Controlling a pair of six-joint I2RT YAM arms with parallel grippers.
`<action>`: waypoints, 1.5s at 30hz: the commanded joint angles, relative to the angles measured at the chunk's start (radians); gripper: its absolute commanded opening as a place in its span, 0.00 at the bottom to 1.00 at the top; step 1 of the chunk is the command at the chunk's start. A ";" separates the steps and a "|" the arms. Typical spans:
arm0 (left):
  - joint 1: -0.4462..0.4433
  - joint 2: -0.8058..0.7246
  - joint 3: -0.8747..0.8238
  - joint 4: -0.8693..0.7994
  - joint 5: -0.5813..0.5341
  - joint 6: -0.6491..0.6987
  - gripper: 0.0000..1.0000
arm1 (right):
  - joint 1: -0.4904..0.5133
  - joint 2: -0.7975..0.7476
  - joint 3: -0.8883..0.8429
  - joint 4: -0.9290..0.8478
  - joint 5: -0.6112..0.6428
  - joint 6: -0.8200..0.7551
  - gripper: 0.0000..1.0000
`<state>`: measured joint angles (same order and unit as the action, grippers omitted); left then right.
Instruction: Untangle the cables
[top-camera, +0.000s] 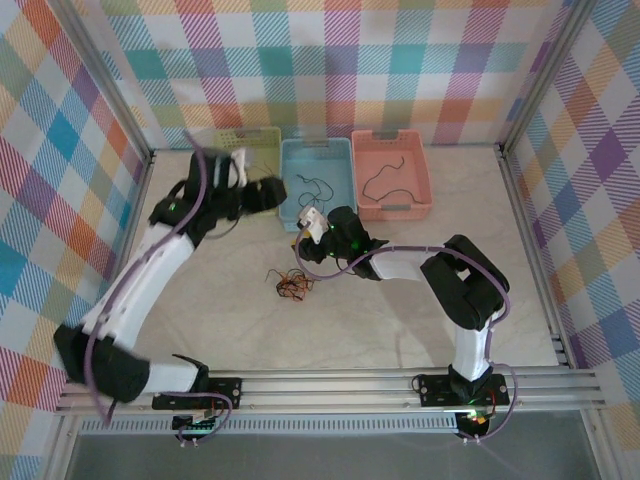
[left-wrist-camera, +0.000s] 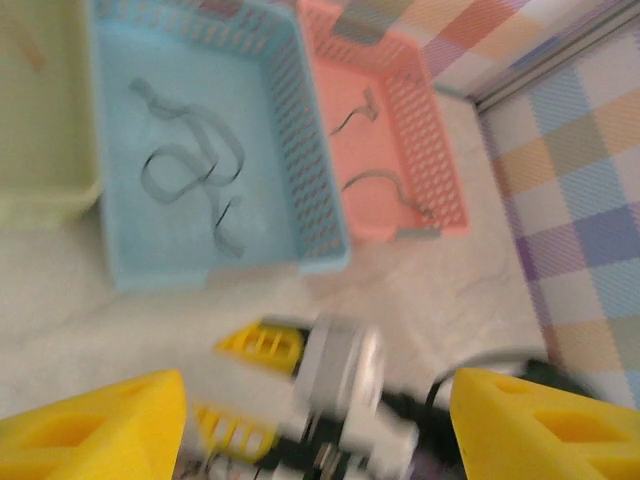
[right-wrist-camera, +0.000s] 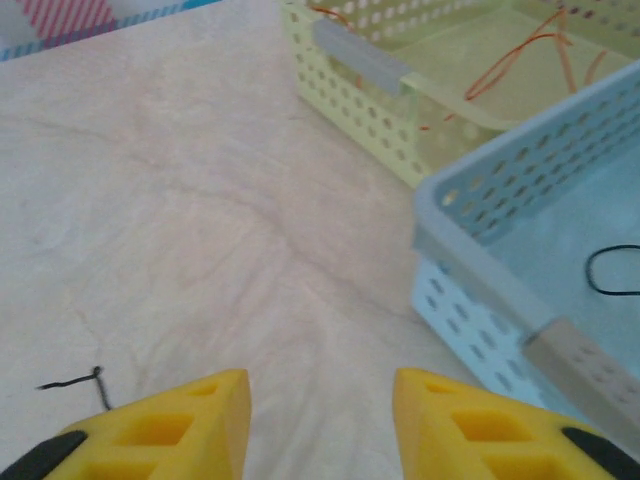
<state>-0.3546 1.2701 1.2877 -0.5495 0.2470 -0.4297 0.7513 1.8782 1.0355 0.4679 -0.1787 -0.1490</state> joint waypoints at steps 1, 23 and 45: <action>0.028 -0.145 -0.268 0.026 -0.067 -0.062 0.74 | 0.000 -0.015 0.061 -0.079 -0.126 0.000 0.40; -0.058 -0.086 -0.554 0.109 0.103 -0.254 0.54 | 0.014 0.076 0.237 -0.359 0.073 0.107 0.36; -0.192 0.362 -0.289 0.050 -0.109 -0.252 0.40 | -0.003 0.058 0.218 -0.362 0.214 0.149 0.35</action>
<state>-0.5411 1.6276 0.9817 -0.4770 0.1699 -0.6830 0.7521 1.9507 1.2438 0.1104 0.0273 -0.0135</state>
